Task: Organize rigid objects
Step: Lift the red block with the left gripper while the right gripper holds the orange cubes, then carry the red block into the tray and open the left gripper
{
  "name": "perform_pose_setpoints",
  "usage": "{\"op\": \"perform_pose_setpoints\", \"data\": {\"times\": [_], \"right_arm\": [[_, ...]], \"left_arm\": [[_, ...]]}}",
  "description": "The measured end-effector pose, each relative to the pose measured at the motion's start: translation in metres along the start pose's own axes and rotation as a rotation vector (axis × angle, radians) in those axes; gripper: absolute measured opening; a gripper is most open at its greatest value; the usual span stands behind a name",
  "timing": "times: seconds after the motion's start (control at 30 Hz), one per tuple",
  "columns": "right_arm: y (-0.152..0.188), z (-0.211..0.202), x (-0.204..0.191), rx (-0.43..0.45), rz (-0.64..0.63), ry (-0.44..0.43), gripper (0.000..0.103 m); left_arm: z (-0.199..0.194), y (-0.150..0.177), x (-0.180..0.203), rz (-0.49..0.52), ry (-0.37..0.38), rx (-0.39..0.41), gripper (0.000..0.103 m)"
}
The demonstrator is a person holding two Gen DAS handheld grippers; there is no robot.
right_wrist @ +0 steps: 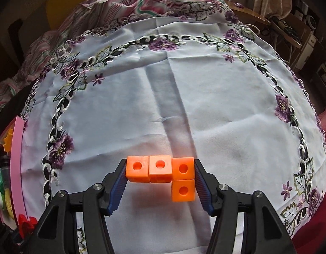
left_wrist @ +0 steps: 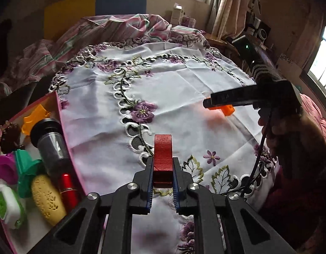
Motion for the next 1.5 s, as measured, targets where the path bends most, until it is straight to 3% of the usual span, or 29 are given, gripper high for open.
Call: {"op": "perform_pose_setpoints", "data": {"times": [0.17, 0.4, 1.13, 1.5], "right_arm": [[0.006, 0.003, -0.025, -0.014, -0.113, -0.023, 0.06], [0.016, 0.012, -0.04, -0.042, -0.208, 0.015, 0.06], [0.018, 0.01, -0.048, -0.033, -0.238, 0.048, 0.06], [0.017, 0.011, -0.049, -0.027, -0.258, 0.063, 0.06]], "left_arm": [[-0.026, -0.004, -0.019, -0.04, -0.07, 0.06, 0.015], [-0.049, 0.004, -0.048, -0.083, -0.157, 0.091, 0.015], [-0.081, 0.047, -0.117, -0.262, -0.219, 0.084, 0.015], [-0.112, 0.104, -0.176, -0.422, -0.252, 0.069, 0.015]]}}
Point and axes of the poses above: each gripper's, at about its wrist camera, not at the fingertips, and z roughly the way its jaws point, x to its right, y to its underside, the point moved 6 cm from there along z, roughly the way its jaws point, and after that the axes turned 2 degrees about y, right-handed, at the moved point
